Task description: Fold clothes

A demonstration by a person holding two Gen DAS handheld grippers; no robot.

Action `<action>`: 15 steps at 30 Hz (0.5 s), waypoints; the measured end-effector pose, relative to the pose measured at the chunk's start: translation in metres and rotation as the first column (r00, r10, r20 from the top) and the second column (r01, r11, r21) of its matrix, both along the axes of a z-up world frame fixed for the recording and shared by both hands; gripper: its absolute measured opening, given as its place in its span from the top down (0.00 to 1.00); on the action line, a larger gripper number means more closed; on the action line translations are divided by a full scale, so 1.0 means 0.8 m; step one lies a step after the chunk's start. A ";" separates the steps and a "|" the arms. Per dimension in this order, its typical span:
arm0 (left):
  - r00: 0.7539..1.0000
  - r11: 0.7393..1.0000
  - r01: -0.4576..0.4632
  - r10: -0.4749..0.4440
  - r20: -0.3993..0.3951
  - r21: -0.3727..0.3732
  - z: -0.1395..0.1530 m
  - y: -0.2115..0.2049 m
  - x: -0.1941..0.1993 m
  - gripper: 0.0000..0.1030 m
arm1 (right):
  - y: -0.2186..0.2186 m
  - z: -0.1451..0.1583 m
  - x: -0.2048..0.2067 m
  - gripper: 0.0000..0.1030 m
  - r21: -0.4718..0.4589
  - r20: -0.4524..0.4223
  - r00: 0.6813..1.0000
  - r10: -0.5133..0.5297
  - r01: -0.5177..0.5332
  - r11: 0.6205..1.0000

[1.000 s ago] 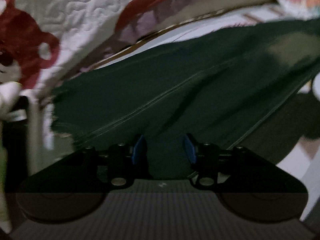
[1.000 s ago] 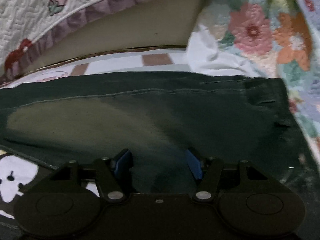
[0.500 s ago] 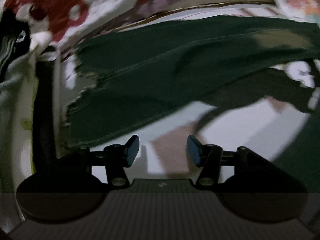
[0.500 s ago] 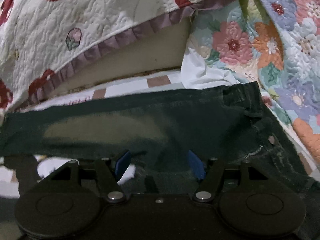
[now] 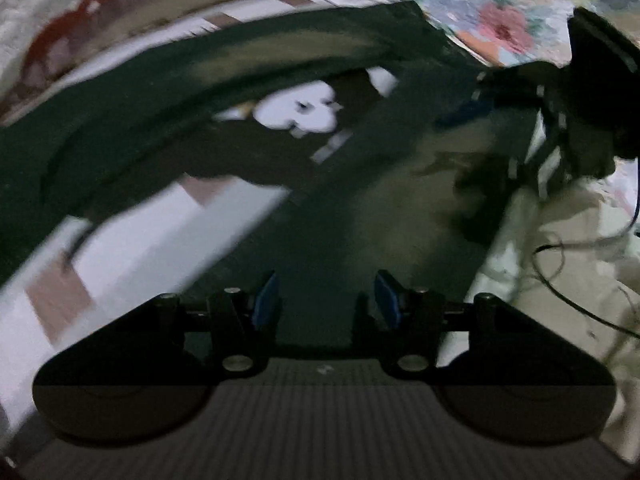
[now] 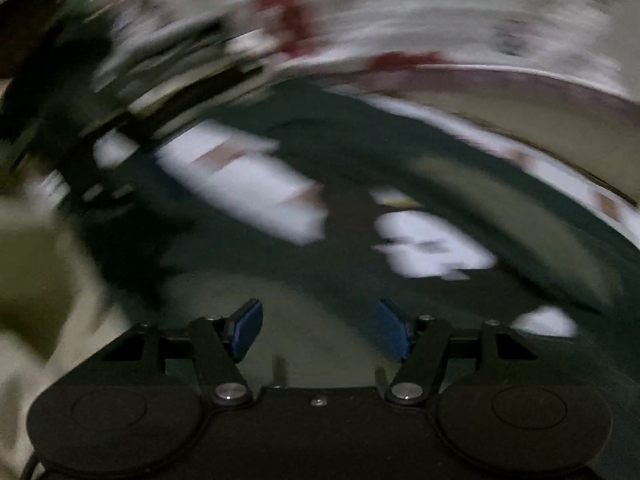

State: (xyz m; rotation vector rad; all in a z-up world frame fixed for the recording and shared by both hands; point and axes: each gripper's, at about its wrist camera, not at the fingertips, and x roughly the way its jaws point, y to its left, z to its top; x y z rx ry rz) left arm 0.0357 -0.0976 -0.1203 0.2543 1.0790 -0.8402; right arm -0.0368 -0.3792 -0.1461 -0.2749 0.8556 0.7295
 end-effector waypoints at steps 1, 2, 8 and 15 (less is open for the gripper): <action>1.000 1.000 0.008 -0.008 0.002 0.012 -0.003 -0.001 -0.008 0.49 | 0.015 -0.005 -0.016 0.34 -0.026 -0.008 0.999 0.050 -0.051 0.998; 1.000 1.000 0.014 -0.014 0.010 0.025 -0.006 -0.002 -0.014 0.49 | 0.029 -0.010 -0.032 0.33 -0.054 -0.016 0.994 0.105 -0.106 0.993; 1.000 1.000 0.005 -0.006 0.018 0.006 -0.010 0.010 -0.020 0.49 | 0.063 -0.048 -0.094 0.34 -0.266 0.060 0.978 0.200 -0.178 0.948; 0.993 0.999 0.049 -0.050 0.104 0.012 0.004 -0.008 -0.031 0.49 | 0.057 -0.045 -0.090 0.78 -0.335 0.223 0.963 0.153 -0.071 0.940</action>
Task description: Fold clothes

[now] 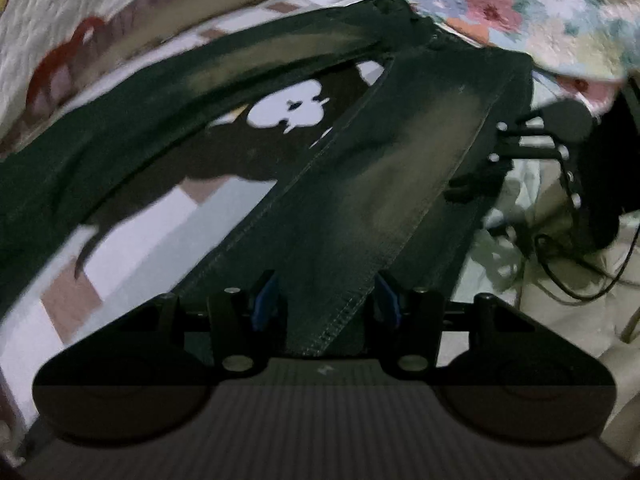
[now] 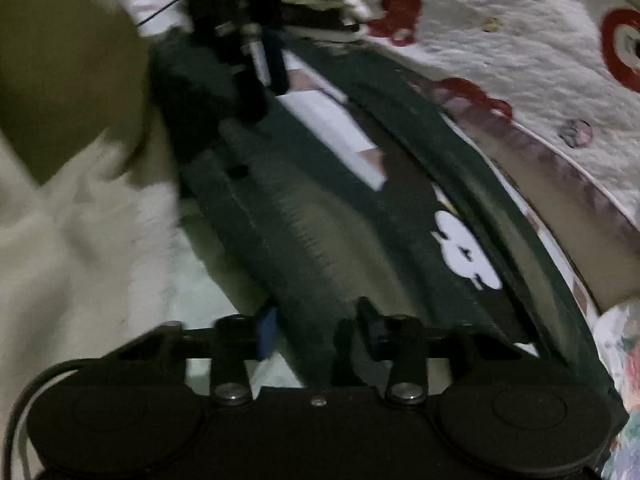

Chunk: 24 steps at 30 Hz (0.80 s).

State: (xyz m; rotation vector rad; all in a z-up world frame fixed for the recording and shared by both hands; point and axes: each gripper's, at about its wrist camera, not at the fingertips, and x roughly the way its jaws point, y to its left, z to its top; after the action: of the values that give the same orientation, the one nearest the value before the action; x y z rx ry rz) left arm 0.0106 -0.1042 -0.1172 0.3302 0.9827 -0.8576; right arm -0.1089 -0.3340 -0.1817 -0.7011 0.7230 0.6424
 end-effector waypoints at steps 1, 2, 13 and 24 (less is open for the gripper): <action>1.000 1.000 0.000 0.000 -0.015 -0.019 0.003 -0.001 0.000 0.49 | 0.000 0.002 0.004 0.81 0.001 0.004 1.000 -0.002 0.002 1.000; 1.000 0.999 -0.001 0.000 -0.023 -0.034 0.005 -0.002 -0.001 0.49 | 0.000 0.004 0.007 0.84 0.004 0.011 1.000 -0.004 0.004 1.000; 0.990 0.990 0.134 -0.133 -0.037 0.033 -0.008 -0.019 -0.031 0.43 | -0.011 0.035 0.051 0.93 0.121 0.087 0.986 -0.146 0.135 0.983; 0.995 0.974 0.026 -0.046 0.087 0.224 -0.018 0.024 -0.029 0.56 | -0.017 0.052 0.076 0.94 0.138 0.150 0.965 -0.217 0.196 0.971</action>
State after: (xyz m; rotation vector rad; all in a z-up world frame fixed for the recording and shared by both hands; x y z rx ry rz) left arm -0.0126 -0.0849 -0.1319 0.5759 0.9917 -0.7592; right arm -0.0483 -0.3475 -0.1398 -0.5494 0.5897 0.4278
